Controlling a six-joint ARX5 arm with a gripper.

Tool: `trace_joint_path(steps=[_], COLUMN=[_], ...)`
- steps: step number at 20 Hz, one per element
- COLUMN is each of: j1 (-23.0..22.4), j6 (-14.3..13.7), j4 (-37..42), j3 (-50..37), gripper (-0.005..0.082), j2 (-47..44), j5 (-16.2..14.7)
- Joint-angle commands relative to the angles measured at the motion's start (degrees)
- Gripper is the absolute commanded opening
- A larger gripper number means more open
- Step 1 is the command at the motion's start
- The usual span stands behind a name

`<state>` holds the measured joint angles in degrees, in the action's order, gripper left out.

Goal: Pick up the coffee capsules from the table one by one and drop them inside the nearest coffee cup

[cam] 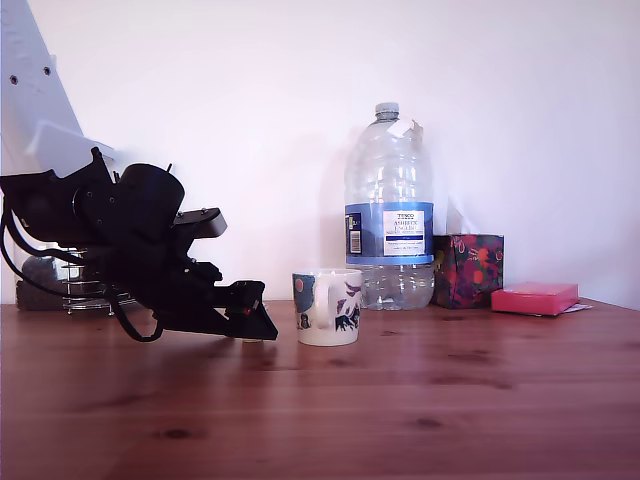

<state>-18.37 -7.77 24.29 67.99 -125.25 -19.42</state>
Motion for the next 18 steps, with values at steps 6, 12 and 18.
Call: trace_joint_path(steps=[6,12,18], j1=[-0.11,1.07,0.52], j6=[-0.22,0.76,1.55], j4=[-0.09,-0.35,-4.96], j3=[-0.33,2.19,6.03], gripper=[0.0165,0.0165,0.0165], j2=[-1.81,0.35,5.86], j5=[-0.02,0.26,-3.32])
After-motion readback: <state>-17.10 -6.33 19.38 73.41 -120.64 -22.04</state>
